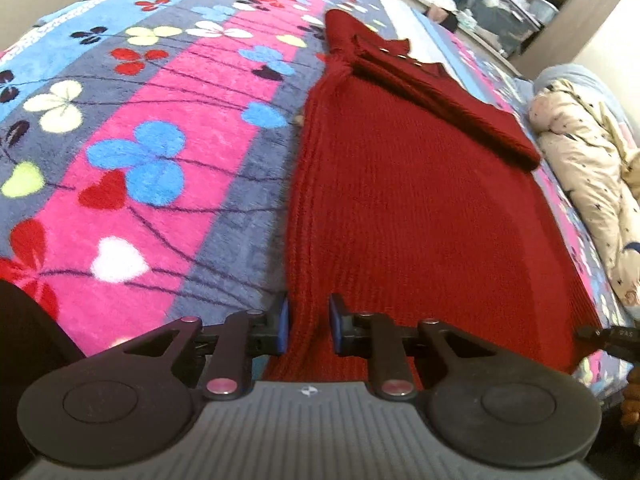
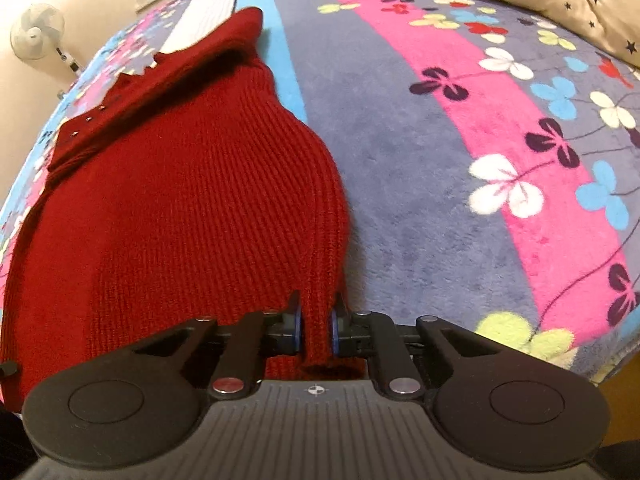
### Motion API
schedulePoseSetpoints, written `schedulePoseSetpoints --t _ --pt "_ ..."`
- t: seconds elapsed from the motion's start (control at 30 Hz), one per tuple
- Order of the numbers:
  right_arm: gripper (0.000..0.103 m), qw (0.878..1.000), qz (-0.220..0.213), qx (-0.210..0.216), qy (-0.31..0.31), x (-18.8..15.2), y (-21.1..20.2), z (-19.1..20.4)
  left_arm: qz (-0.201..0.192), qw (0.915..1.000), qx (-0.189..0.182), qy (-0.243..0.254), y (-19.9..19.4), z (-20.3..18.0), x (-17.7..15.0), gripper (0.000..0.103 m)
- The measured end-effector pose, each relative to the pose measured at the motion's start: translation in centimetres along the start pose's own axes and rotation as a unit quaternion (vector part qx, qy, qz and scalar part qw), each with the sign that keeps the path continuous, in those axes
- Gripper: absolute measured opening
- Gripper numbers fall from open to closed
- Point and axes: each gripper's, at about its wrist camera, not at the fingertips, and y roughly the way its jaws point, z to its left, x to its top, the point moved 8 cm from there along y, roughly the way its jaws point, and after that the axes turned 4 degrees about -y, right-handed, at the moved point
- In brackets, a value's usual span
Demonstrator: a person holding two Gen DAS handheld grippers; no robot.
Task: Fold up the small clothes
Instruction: 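Grasp the hem with both tools and lift it toward the collar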
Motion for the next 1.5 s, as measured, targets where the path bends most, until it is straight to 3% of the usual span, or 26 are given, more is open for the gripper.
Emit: schedulePoseSetpoints --t 0.2,0.47,0.53,0.67,0.87,1.07,1.2,1.37,1.5 --pt "0.018 0.999 0.030 -0.019 0.001 -0.6 1.2 -0.4 0.022 0.9997 0.005 -0.003 0.6 0.1 -0.6 0.023" --pt "0.018 0.999 0.032 -0.026 -0.024 -0.9 1.4 0.3 0.030 0.9993 0.017 0.011 1.1 0.1 -1.0 0.023" --pt "0.014 0.999 0.027 -0.025 -0.021 -0.8 1.1 0.3 0.028 0.9994 0.019 0.013 1.0 0.0 -1.0 0.017" --pt "0.011 1.000 -0.002 -0.006 -0.020 -0.2 -0.1 0.7 0.013 0.9998 0.010 0.011 0.5 -0.2 -0.7 0.012" --pt "0.010 0.997 -0.076 0.034 -0.008 2.1 -4.2 1.4 -0.033 0.9981 -0.053 -0.005 -2.2 -1.1 1.1 0.011" --pt "0.010 0.979 -0.177 0.098 0.003 5.0 -10.4 2.7 -0.092 0.9899 -0.108 0.005 -6.8 -2.7 4.6 0.010" --pt "0.009 0.965 -0.223 0.135 0.003 5.6 -14.3 3.6 -0.127 0.9822 -0.139 0.004 -10.7 -3.0 6.7 0.009" --pt "0.008 0.945 -0.265 0.191 0.004 4.0 -19.8 3.7 -0.145 0.9723 -0.182 0.021 -16.8 -2.4 7.1 0.008" --pt "0.008 0.926 -0.297 0.233 0.020 2.1 -24.0 2.2 -0.155 0.9655 -0.209 -0.001 -21.4 0.2 7.1 0.008"
